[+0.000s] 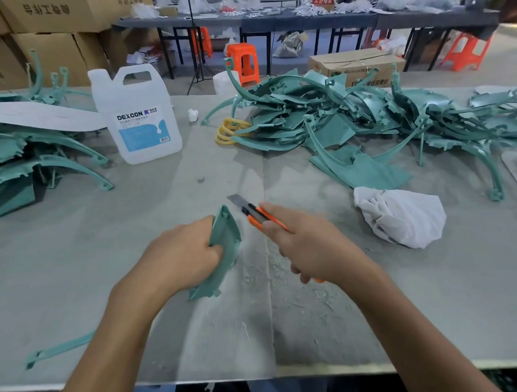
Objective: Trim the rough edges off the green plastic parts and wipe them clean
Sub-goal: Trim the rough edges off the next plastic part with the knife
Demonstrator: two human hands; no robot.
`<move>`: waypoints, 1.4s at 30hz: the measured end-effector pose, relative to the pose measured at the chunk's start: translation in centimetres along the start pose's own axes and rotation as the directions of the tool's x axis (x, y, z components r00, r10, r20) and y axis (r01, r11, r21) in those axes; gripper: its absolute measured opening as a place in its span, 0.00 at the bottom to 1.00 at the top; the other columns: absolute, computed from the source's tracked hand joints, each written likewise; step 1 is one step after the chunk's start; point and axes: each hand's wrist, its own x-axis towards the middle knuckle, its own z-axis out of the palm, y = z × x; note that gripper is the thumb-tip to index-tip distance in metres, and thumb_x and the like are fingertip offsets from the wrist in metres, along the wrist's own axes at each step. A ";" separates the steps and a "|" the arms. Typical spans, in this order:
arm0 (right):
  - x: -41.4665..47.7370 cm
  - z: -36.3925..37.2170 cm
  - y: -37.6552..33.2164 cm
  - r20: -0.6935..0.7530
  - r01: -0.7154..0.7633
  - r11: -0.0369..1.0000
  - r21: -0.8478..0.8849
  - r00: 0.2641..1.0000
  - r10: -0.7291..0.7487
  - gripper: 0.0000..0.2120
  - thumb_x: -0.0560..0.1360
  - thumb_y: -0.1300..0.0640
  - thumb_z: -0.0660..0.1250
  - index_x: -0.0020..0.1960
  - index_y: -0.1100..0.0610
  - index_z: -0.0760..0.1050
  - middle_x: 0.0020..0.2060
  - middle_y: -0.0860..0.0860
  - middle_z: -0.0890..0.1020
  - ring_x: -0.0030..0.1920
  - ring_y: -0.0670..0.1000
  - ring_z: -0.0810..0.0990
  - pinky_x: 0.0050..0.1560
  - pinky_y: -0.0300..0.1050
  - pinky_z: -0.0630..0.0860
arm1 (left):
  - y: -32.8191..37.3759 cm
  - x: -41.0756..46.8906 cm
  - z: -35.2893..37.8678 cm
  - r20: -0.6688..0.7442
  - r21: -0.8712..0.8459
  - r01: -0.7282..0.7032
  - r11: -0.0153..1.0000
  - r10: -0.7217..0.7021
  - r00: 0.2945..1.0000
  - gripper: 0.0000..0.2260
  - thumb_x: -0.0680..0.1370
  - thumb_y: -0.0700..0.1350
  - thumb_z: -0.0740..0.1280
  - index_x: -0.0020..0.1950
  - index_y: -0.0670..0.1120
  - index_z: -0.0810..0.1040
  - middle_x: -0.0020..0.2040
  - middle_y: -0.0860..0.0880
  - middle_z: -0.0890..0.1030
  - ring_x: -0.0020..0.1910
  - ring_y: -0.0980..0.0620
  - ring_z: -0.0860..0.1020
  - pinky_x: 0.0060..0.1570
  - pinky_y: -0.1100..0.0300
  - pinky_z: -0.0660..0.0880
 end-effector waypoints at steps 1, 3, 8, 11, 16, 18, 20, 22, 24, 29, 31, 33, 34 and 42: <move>-0.2 0.8 -0.2 0.014 0.012 1.000 -0.007 1.000 -0.012 0.09 0.84 0.41 0.53 0.63 0.32 0.64 0.36 0.46 0.78 0.28 0.53 0.82 0.20 0.38 0.74 | 0.0 0.0 0.0 -0.005 -0.011 0.002 1.000 -0.002 1.000 0.02 0.76 0.48 0.61 0.48 0.53 0.71 0.45 0.52 0.80 0.43 0.47 0.79 0.46 0.51 0.79; -0.4 2.7 0.0 0.055 0.001 0.996 -0.085 0.998 0.004 0.08 0.86 0.43 0.52 0.63 0.35 0.65 0.39 0.49 0.80 0.28 0.56 0.82 0.22 0.44 0.77 | -0.1 0.1 0.0 -0.015 -0.033 0.012 0.999 -0.013 1.000 0.01 0.77 0.48 0.62 0.47 0.53 0.71 0.44 0.51 0.80 0.44 0.46 0.79 0.47 0.51 0.78; -0.1 4.2 1.9 0.117 -0.079 0.945 -0.319 0.986 0.122 0.10 0.86 0.49 0.53 0.60 0.49 0.71 0.50 0.58 0.82 0.38 0.63 0.80 0.41 0.54 0.78 | -0.5 0.1 0.0 -0.001 -0.080 0.029 0.996 -0.029 1.000 0.02 0.76 0.48 0.63 0.46 0.51 0.72 0.44 0.50 0.81 0.44 0.46 0.80 0.48 0.49 0.78; 0.3 3.2 2.0 0.066 -0.071 0.946 -0.316 0.993 0.096 0.09 0.86 0.48 0.52 0.58 0.50 0.70 0.48 0.58 0.82 0.32 0.58 0.74 0.44 0.57 0.80 | -0.5 0.1 0.0 -0.005 -0.063 0.025 0.998 -0.025 1.000 0.02 0.76 0.49 0.63 0.47 0.52 0.71 0.44 0.50 0.81 0.44 0.46 0.80 0.48 0.50 0.78; 0.1 3.5 1.2 0.068 -0.061 0.973 -0.222 0.995 0.078 0.10 0.86 0.47 0.52 0.63 0.45 0.69 0.47 0.56 0.81 0.38 0.61 0.82 0.35 0.53 0.81 | -0.4 0.2 0.1 -0.017 -0.060 0.025 0.998 -0.026 1.000 0.02 0.76 0.49 0.63 0.47 0.52 0.71 0.44 0.51 0.80 0.44 0.46 0.79 0.48 0.51 0.78; -0.2 4.1 1.7 0.104 -0.067 0.961 -0.270 0.990 0.099 0.09 0.86 0.50 0.53 0.59 0.48 0.71 0.49 0.58 0.82 0.38 0.62 0.80 0.37 0.52 0.78 | -0.6 0.1 0.1 -0.020 -0.076 0.034 0.997 -0.036 0.999 0.02 0.76 0.49 0.63 0.47 0.52 0.72 0.43 0.51 0.81 0.44 0.46 0.80 0.48 0.51 0.78; -0.4 4.1 2.3 0.095 -0.062 0.961 -0.270 0.991 0.091 0.09 0.85 0.50 0.53 0.56 0.50 0.71 0.48 0.58 0.82 0.37 0.61 0.80 0.39 0.53 0.79 | -0.7 0.1 0.1 -0.021 -0.095 0.035 0.995 -0.037 0.999 0.02 0.76 0.49 0.63 0.47 0.52 0.73 0.43 0.51 0.81 0.43 0.46 0.80 0.48 0.50 0.79; -0.2 3.7 2.6 0.049 -0.029 0.955 -0.296 0.998 0.045 0.11 0.86 0.47 0.51 0.60 0.50 0.70 0.48 0.58 0.82 0.43 0.63 0.81 0.43 0.54 0.77 | -0.7 0.0 0.2 -0.023 -0.102 0.038 0.994 -0.041 0.999 0.02 0.76 0.49 0.63 0.47 0.52 0.73 0.43 0.50 0.81 0.44 0.46 0.80 0.48 0.50 0.79; -0.3 3.9 2.1 -0.012 -0.002 0.965 -0.262 1.000 -0.001 0.14 0.87 0.46 0.50 0.69 0.47 0.66 0.49 0.56 0.83 0.45 0.63 0.81 0.45 0.55 0.76 | -0.6 0.0 0.2 -0.030 -0.102 0.044 0.994 -0.047 0.998 0.02 0.76 0.49 0.63 0.47 0.52 0.73 0.44 0.50 0.81 0.44 0.46 0.79 0.48 0.50 0.78; -1.3 7.6 0.1 -0.006 -0.048 0.997 0.056 0.999 0.048 0.18 0.86 0.48 0.52 0.75 0.45 0.58 0.48 0.61 0.82 0.47 0.65 0.81 0.45 0.58 0.78 | -0.1 0.4 0.2 -0.045 -0.130 0.099 0.987 -0.105 0.993 0.02 0.76 0.47 0.64 0.45 0.49 0.74 0.42 0.48 0.81 0.44 0.44 0.79 0.45 0.54 0.78; -1.0 8.6 0.2 -0.018 -0.057 0.998 0.019 0.998 0.057 0.19 0.86 0.48 0.52 0.76 0.47 0.57 0.49 0.61 0.82 0.49 0.65 0.79 0.43 0.52 0.70 | 0.2 0.6 0.1 -0.044 -0.150 0.118 0.982 -0.126 0.991 0.02 0.75 0.46 0.64 0.44 0.48 0.74 0.41 0.47 0.81 0.43 0.44 0.80 0.43 0.54 0.77; -0.6 9.0 0.3 -0.047 -0.065 0.997 -0.030 0.997 0.064 0.17 0.85 0.49 0.53 0.73 0.51 0.61 0.50 0.60 0.82 0.50 0.65 0.78 0.43 0.52 0.68 | 0.3 0.7 0.0 -0.029 -0.169 0.127 0.978 -0.133 0.991 0.02 0.74 0.44 0.64 0.43 0.47 0.75 0.41 0.46 0.82 0.43 0.42 0.80 0.44 0.52 0.78; -0.5 9.1 0.3 -0.045 -0.080 0.996 -0.040 0.996 0.078 0.15 0.85 0.49 0.54 0.70 0.52 0.64 0.51 0.60 0.82 0.51 0.65 0.78 0.45 0.53 0.70 | 0.3 0.8 0.0 -0.018 -0.173 0.133 0.976 -0.138 0.990 0.03 0.74 0.44 0.64 0.44 0.46 0.76 0.41 0.45 0.82 0.43 0.42 0.81 0.45 0.51 0.79; 0.8 7.8 0.6 -0.041 -0.096 0.993 -0.062 0.995 0.094 0.14 0.85 0.48 0.54 0.63 0.54 0.69 0.54 0.58 0.81 0.55 0.62 0.78 0.49 0.52 0.70 | 0.7 0.8 -0.1 -0.005 -0.126 0.131 0.983 -0.133 0.991 0.03 0.74 0.45 0.64 0.45 0.46 0.74 0.44 0.44 0.82 0.46 0.41 0.80 0.46 0.52 0.78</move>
